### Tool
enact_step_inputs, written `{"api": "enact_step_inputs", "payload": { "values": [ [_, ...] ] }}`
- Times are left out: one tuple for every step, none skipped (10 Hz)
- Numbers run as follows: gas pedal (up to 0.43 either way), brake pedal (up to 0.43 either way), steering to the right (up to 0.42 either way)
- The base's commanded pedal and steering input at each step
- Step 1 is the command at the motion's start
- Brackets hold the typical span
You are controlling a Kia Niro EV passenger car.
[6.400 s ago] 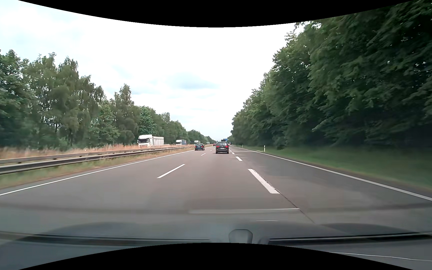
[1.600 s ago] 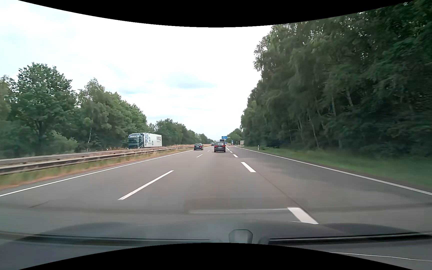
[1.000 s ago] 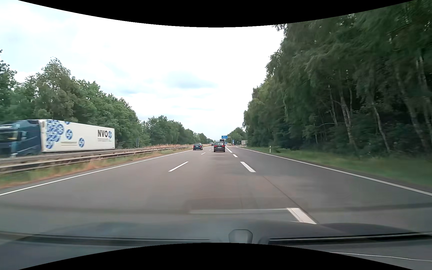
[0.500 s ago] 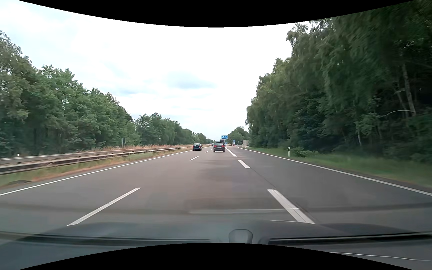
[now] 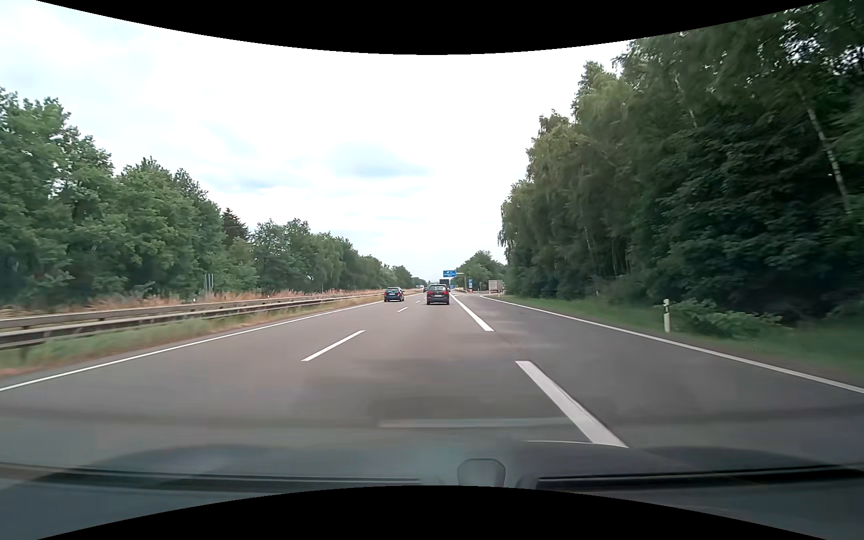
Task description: Follow the waypoints while adhering to traffic rules and regulations
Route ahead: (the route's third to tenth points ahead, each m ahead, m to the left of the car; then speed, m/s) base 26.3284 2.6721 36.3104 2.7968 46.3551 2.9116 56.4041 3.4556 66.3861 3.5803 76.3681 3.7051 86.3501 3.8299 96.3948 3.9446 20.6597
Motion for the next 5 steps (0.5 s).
{"api": "enact_step_inputs", "payload": {
  "values": [
    [0.228,0.0,-0.003],
    [0.22,0.0,-0.003],
    [0.209,0.0,-0.003],
    [0.197,0.0,-0.003],
    [0.197,0.0,-0.003]
  ]
}}
